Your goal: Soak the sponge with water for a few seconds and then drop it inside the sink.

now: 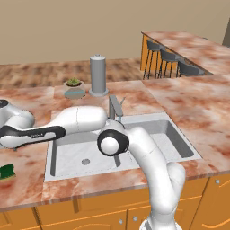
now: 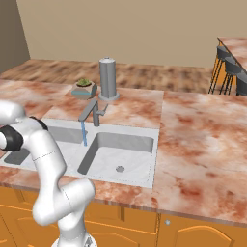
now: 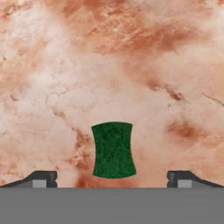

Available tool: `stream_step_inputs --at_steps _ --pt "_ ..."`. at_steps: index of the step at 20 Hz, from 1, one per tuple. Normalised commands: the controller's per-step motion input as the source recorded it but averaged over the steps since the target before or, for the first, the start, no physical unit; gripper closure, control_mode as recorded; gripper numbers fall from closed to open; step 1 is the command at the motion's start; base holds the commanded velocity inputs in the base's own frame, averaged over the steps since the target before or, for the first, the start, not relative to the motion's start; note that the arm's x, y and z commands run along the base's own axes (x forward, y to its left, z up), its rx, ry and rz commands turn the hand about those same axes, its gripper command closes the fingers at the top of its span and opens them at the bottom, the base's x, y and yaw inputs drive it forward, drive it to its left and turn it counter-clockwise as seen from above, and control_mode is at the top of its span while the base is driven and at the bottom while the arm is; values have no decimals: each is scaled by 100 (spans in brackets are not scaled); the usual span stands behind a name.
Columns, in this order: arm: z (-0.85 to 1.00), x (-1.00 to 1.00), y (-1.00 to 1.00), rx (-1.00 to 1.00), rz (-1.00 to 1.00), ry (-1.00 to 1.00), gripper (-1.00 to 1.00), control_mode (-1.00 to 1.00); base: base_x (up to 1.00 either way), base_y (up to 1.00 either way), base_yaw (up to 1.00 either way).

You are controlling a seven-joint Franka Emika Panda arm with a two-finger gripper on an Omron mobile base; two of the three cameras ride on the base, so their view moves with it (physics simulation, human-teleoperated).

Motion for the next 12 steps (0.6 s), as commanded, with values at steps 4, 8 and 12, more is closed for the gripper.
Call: stream_step_inputs --at_steps 4,8,12 --pt "-11 0 0 0 0 0 -100 -100 0 0 0" --pt "-18 0 0 0 0 0 -100 -100 0 0 0" --pt "-21 0 0 0 0 0 -100 -100 0 0 0"
